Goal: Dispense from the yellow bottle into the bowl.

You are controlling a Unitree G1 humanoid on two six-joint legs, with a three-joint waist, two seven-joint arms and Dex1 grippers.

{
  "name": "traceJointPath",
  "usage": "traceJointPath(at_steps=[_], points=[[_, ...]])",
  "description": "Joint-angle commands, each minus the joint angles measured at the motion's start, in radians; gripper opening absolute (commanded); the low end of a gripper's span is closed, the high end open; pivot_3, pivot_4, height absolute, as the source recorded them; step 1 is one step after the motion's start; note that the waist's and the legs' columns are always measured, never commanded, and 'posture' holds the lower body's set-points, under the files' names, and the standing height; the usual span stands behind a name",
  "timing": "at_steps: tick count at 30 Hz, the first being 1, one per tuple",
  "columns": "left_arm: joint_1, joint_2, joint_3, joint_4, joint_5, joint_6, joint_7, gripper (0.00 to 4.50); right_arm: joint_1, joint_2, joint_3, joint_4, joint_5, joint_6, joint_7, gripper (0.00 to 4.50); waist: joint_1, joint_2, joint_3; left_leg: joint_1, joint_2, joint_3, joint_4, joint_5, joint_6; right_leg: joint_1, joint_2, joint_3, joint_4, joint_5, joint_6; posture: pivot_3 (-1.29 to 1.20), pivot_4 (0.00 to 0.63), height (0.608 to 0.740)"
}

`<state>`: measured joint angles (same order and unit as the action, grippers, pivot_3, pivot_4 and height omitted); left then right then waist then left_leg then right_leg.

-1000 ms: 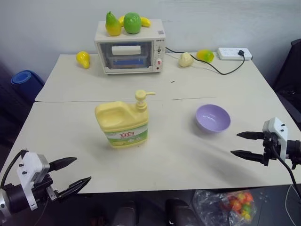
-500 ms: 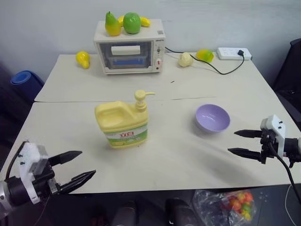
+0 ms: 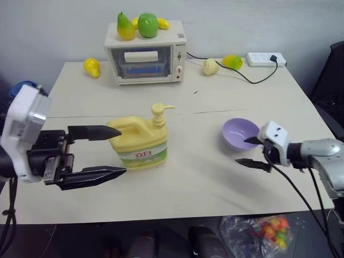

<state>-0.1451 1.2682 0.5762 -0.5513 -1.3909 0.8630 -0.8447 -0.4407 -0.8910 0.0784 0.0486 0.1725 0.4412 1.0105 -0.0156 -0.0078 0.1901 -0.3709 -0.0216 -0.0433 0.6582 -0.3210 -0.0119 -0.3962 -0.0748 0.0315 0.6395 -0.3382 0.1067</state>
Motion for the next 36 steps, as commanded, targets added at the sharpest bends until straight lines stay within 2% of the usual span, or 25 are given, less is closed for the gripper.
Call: traceJointPath(at_steps=[1,6,11,12,14,17,24,30,33,36], points=[[-0.09,0.006,-0.097,0.025,0.023,-0.011,-0.031,4.48,-0.059,0.043,0.034,0.073,-0.09,-0.031,-0.088,4.5,-0.005,0.0,0.0,0.0,0.0,0.0,0.0,0.0,-0.001,-0.001,0.0,0.0,0.002,0.0,0.0,0.0,0.15,0.74],[-0.164,-0.011,-0.204,0.029,0.154,-0.041,-0.091,4.48,-0.078,0.103,0.047,0.127,-0.098,-0.048,-0.089,4.5,-0.012,0.0,0.0,-0.004,0.0,0.0,-0.004,0.002,-0.003,-0.009,0.002,0.0,0.005,0.0,0.0,0.0,0.15,0.74],[-0.2,-0.033,-0.236,0.04,0.216,-0.043,-0.121,4.48,-0.078,0.136,0.056,0.171,-0.122,-0.082,-0.103,4.5,-0.015,0.0,0.0,-0.008,0.001,0.003,-0.004,0.002,-0.003,-0.015,0.003,0.002,0.007,0.0,0.0,0.0,0.15,0.74],[-0.209,-0.037,-0.24,0.044,0.219,-0.04,-0.122,4.5,-0.075,0.14,0.056,0.172,-0.123,-0.084,-0.104,4.09,-0.015,0.0,0.0,-0.008,0.001,0.003,-0.003,0.002,-0.004,-0.015,0.003,0.002,0.007,0.0,0.0,0.0,0.15,0.74],[-0.227,-0.046,-0.247,0.05,0.229,-0.036,-0.123,4.5,-0.072,0.15,0.057,0.18,-0.127,-0.095,-0.107,3.62,-0.014,0.0,0.0,-0.008,0.002,0.003,-0.001,0.002,-0.004,-0.015,0.004,0.002,0.008,0.0,0.0,0.0,0.15,0.74],[-0.245,-0.056,-0.252,0.053,0.234,-0.026,-0.124,4.5,-0.087,0.168,0.061,0.216,-0.145,-0.119,-0.122,2.62,-0.014,0.0,0.0,-0.008,0.002,0.003,0.003,0.003,-0.004,-0.014,0.004,0.002,0.012,0.0,0.0,0.0,0.15,0.74],[-0.278,-0.072,-0.255,0.053,0.233,-0.006,-0.117,4.5,-0.139,0.21,0.071,0.332,-0.184,-0.187,-0.142,0.1,-0.015,0.0,0.0,-0.006,0.001,0.003,0.006,0.005,-0.005,-0.014,0.004,0.003,0.019,0.0,0.0,0.0,0.15,0.74],[-0.292,-0.082,-0.25,0.052,0.235,0.008,-0.111,4.5,-0.16,0.207,0.082,0.389,-0.215,-0.262,-0.126,0.02,-0.015,-0.002,-0.001,-0.005,0.001,0.003,0.006,0.005,-0.005,-0.013,0.004,0.003,0.019,0.0,0.0,0.0,0.15,0.74],[-0.289,-0.089,-0.248,0.059,0.243,0.011,-0.111,4.5,-0.159,0.17,0.092,0.38,-0.244,-0.342,-0.094,0.02,-0.015,-0.002,-0.001,-0.005,0.002,0.003,0.006,0.005,-0.005,-0.013,0.004,0.003,0.019,0.0,0.0,0.0,0.15,0.74],[-0.306,-0.091,-0.259,0.093,0.263,0.01,-0.119,4.5,-0.157,0.096,0.115,0.338,-0.266,-0.475,0.0,0.02,-0.015,-0.002,-0.001,-0.005,0.001,0.003,0.005,0.005,-0.005,-0.013,0.004,0.003,0.019,0.0,0.0,0.0,0.15,0.74]])
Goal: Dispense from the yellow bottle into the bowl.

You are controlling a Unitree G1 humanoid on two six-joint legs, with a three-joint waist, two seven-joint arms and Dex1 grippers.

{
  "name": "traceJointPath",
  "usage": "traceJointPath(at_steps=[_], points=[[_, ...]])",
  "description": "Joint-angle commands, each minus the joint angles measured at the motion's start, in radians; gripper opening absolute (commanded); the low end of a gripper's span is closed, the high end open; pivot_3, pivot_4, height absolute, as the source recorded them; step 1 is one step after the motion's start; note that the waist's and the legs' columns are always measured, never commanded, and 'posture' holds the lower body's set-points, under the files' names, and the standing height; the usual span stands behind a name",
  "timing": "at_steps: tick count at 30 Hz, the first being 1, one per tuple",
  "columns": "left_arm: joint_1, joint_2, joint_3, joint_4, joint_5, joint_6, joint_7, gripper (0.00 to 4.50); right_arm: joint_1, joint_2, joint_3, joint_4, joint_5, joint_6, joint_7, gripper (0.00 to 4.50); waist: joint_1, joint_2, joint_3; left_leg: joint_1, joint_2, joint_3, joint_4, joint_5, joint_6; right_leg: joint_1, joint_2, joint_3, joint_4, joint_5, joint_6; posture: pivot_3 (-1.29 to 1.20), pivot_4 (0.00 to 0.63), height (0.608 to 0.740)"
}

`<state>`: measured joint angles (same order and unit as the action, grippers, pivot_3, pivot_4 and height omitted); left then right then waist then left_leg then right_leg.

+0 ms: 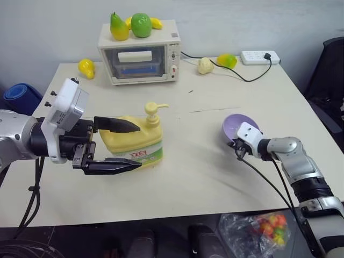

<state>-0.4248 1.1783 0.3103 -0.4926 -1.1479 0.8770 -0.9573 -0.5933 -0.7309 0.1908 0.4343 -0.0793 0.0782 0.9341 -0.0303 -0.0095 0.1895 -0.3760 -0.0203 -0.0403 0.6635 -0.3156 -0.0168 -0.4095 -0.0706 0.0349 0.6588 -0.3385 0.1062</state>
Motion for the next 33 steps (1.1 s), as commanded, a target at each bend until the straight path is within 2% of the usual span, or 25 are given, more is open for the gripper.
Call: traceJointPath(at_steps=[1,5,8,12,17,20,24,27,29,33], points=[[-0.039,-0.001,0.0,0.051,0.028,-0.005,-0.011,4.5,-0.01,-0.085,0.007,-0.06,-0.009,-0.147,0.112,0.02,0.0,0.0,0.0,0.0,0.0,0.0,0.0,0.0,0.0,0.0,0.0,0.0,0.0,0.0,0.0,0.0,0.15,0.74],[-0.185,-0.04,-0.075,0.187,0.084,-0.01,-0.004,4.5,-0.098,-0.143,0.027,-0.087,0.025,-0.221,0.295,0.02,0.001,0.0,0.001,0.0,0.0,0.0,0.0,0.0,0.0,0.0,0.001,-0.001,0.0,0.0,0.0,0.0,0.15,0.74],[-0.33,-0.099,-0.152,0.306,0.154,-0.014,-0.018,4.5,-0.196,-0.137,0.054,-0.079,0.048,-0.233,0.423,0.02,-0.004,-0.001,0.001,0.001,0.0,0.002,0.001,0.0,0.0,0.0,0.008,-0.003,0.001,0.001,0.001,0.0,0.15,0.74],[-0.506,-0.197,-0.258,0.474,0.288,-0.057,-0.051,4.5,-0.321,-0.07,0.09,-0.099,0.13,-0.163,0.599,0.02,-0.002,-0.001,0.001,0.001,0.002,0.002,0.001,0.0,-0.001,-0.001,0.008,-0.003,0.002,0.001,0.001,0.0,0.15,0.74],[-0.626,-0.272,-0.345,0.621,0.431,-0.131,-0.147,4.5,-0.462,0.055,0.135,-0.03,0.129,-0.133,0.646,0.02,-0.005,-0.001,0.001,-0.002,0.002,0.003,0.001,0.0,-0.001,-0.005,0.005,-0.003,0.002,0.001,0.001,0.0,0.15,0.74],[-0.654,-0.297,-0.339,0.652,0.45,-0.143,-0.202,3.91,-0.513,0.096,0.154,0.026,0.113,-0.158,0.639,0.0,-0.004,-0.001,0.001,-0.003,0.002,0.002,0.001,0.0,-0.002,-0.006,0.004,-0.003,0.001,0.001,0.001,0.0,0.15,0.74],[-0.64,-0.293,-0.329,0.62,0.473,-0.153,-0.246,2.73,-0.536,0.098,0.193,0.032,0.119,-0.189,0.677,0.0,-0.004,-0.001,0.001,-0.009,0.001,-0.002,0.003,0.0,-0.002,-0.009,0.001,-0.003,0.002,0.001,0.001,0.0,0.15,0.74],[-0.621,-0.29,-0.312,0.598,0.478,-0.151,-0.254,1.84,-0.555,0.08,0.228,0.016,0.149,-0.193,0.68,0.0,-0.005,-0.001,0.001,-0.019,0.0,-0.002,0.008,0.0,-0.002,-0.019,-0.001,-0.003,0.006,0.001,0.001,0.0,0.15,0.74],[-0.61,-0.291,-0.305,0.589,0.488,-0.157,-0.255,1.14,-0.568,0.07,0.246,0.012,0.165,-0.194,0.68,0.0,-0.008,-0.001,0.001,-0.022,0.0,-0.004,0.011,0.0,-0.002,-0.02,-0.001,-0.004,0.006,0.001,0.001,0.0,0.15,0.74],[-0.594,-0.301,-0.3,0.574,0.499,-0.161,-0.251,0.06,-0.607,0.035,0.287,-0.003,0.217,-0.188,0.68,0.0,-0.01,-0.001,0.001,-0.023,-0.001,-0.004,0.016,0.0,-0.002,-0.021,-0.001,-0.004,0.009,0.001,0.001,0.0,0.15,0.74]])
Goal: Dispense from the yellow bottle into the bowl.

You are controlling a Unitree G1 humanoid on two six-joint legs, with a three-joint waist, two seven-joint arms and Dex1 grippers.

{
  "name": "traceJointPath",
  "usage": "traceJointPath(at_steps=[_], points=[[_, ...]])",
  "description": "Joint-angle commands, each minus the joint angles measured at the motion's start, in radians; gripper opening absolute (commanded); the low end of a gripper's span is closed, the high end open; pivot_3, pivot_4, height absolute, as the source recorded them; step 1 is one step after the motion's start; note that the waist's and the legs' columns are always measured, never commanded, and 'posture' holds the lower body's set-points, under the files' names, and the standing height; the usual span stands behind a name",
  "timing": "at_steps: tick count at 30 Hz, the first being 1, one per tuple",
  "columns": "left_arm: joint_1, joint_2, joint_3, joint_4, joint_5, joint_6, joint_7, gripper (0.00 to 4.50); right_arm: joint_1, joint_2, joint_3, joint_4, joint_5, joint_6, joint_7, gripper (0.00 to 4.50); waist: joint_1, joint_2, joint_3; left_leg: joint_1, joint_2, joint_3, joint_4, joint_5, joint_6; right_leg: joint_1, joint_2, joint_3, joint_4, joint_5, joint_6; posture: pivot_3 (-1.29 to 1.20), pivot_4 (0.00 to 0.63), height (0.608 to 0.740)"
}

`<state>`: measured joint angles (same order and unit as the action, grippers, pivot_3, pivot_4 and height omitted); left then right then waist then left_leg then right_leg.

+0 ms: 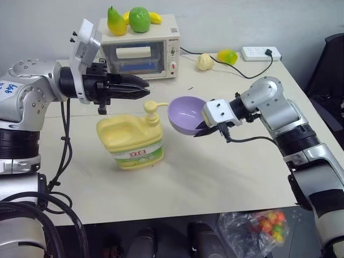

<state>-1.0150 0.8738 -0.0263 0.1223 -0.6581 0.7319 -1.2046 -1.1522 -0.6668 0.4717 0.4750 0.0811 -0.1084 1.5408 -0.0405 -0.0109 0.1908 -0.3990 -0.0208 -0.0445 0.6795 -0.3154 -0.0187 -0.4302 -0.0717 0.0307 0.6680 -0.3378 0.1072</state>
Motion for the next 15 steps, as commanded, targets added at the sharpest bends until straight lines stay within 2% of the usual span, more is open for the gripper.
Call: traceJointPath(at_steps=[1,7,15], points=[[-0.003,0.0,0.036,-0.044,0.012,-0.015,-0.003,0.06,-0.058,-0.036,0.013,-0.045,0.069,0.002,0.074,0.0,0.0,0.0,0.0,0.0,0.0,0.0,0.001,0.0,0.0,0.0,0.0,0.0,0.001,0.0,0.0,0.0,0.15,0.74],[-0.011,-0.034,0.016,-0.057,0.047,-0.021,0.011,0.06,-0.078,-0.105,0.066,-0.139,0.187,0.03,0.074,0.0,0.006,0.0,0.0,-0.001,0.0,-0.001,0.002,0.0,0.0,0.0,0.0,0.0,0.003,0.0,0.0,0.0,0.15,0.74],[0.005,-0.052,-0.01,-0.084,0.085,-0.03,-0.004,0.06,-0.062,-0.15,0.075,-0.256,0.26,0.078,0.074,0.0,0.009,0.0,0.0,-0.003,0.0,-0.001,0.003,0.0,0.0,-0.003,0.0,0.0,0.003,0.0,0.0,0.0,0.15,0.74]])
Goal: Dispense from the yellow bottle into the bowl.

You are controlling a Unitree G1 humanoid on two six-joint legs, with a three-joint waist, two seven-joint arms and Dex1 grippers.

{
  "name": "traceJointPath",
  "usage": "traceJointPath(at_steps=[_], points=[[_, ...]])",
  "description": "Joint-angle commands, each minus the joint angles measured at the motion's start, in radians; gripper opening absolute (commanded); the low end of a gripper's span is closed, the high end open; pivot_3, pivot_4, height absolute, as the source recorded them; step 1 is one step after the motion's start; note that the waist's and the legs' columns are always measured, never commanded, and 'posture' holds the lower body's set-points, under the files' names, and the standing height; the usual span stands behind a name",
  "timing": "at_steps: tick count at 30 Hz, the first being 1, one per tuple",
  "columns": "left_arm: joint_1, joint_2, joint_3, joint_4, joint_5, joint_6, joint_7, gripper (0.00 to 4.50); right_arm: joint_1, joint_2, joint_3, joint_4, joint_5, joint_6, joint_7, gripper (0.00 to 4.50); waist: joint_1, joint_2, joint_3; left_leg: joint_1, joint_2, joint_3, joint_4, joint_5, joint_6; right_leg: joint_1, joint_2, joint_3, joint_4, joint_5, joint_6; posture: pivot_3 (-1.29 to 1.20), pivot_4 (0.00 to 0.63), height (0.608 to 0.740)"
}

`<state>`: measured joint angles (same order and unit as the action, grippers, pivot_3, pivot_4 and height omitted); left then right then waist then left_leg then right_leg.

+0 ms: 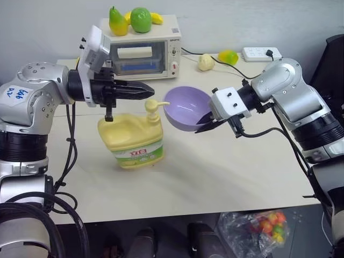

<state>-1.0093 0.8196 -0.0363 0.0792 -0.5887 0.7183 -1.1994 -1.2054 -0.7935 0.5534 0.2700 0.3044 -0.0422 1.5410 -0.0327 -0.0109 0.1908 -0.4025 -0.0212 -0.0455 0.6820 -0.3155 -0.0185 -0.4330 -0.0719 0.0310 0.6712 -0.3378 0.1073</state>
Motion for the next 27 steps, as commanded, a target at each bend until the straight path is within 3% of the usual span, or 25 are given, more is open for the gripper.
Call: traceJointPath(at_steps=[1,11,27], points=[[0.004,0.003,-0.005,-0.044,0.023,-0.018,-0.012,0.06,-0.008,-0.025,-0.009,-0.057,0.041,0.015,0.073,0.0,0.001,0.0,0.0,0.0,0.0,0.0,0.0,0.0,0.0,0.0,0.0,0.0,0.0,0.0,0.0,0.0,0.15,0.74],[0.035,0.01,-0.055,-0.057,0.104,-0.041,-0.023,0.06,-0.015,-0.031,-0.015,-0.071,0.049,0.024,0.073,0.0,0.004,0.0,0.0,0.0,0.0,0.0,0.0,0.0,0.0,0.0,0.0,0.0,0.0,0.0,0.0,0.0,0.15,0.74],[-0.041,0.04,-0.183,0.014,0.218,-0.039,-0.114,0.06,-0.024,-0.052,0.026,-0.063,0.042,-0.044,0.073,0.0,0.004,0.0,0.0,0.002,0.0,0.0,0.001,0.0,0.0,0.002,0.0,0.0,0.002,0.0,0.0,0.0,0.15,0.74]])
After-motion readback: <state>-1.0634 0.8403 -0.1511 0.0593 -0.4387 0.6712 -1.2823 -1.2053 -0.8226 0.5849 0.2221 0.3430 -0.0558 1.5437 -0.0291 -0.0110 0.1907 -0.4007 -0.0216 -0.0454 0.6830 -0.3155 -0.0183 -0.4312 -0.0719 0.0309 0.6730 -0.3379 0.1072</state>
